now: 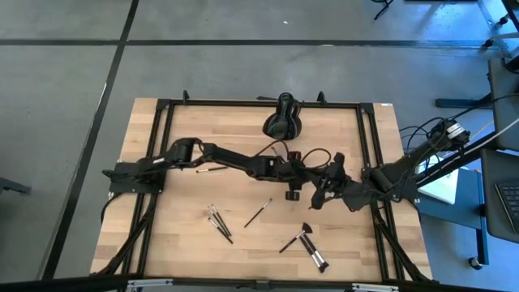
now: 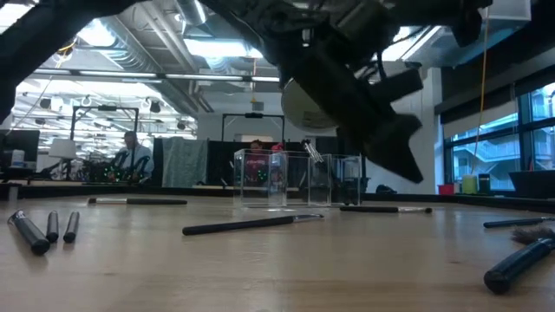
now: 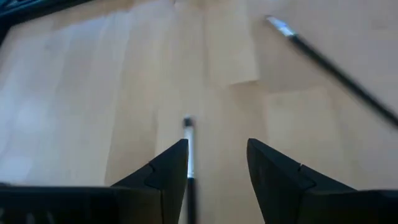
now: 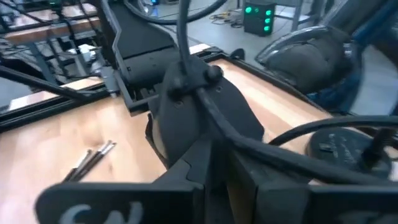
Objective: Pick & Place Makeup Supplies
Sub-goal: Put the makeup brush into the transparent organizer
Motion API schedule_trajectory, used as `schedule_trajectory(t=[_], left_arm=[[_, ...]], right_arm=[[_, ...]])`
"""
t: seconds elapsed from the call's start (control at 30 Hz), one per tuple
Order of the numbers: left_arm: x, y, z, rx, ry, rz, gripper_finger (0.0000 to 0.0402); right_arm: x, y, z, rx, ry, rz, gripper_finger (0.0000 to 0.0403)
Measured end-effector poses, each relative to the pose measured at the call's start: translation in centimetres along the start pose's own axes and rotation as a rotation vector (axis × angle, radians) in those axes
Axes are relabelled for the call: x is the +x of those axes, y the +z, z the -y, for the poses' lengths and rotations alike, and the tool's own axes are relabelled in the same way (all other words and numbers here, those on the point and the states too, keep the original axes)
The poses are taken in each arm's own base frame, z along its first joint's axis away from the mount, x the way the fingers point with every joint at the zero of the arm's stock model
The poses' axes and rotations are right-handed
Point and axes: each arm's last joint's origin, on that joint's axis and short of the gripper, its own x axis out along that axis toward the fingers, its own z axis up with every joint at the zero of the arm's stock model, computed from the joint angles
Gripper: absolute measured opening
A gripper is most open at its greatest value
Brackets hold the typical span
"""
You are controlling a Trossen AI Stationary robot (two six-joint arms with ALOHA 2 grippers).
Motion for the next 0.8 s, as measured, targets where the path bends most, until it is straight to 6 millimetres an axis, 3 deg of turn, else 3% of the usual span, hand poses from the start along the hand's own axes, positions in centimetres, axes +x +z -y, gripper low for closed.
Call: schedule_trajectory(t=[0.4, 0.8], left_arm=[[1.1, -1.6, -2.1, -0.047, -0.033, -0.103, 0.0160], [1.7, -2.5, -0.6, -0.040, -0.072, -0.154, 0.0138]], right_arm=[[-0.1, -0.6, 0.4, 0.016, -0.037, -0.023, 0.0040], [-0.3, -0.5, 0.2, 0.042, -0.017, -0.021, 0.0040]])
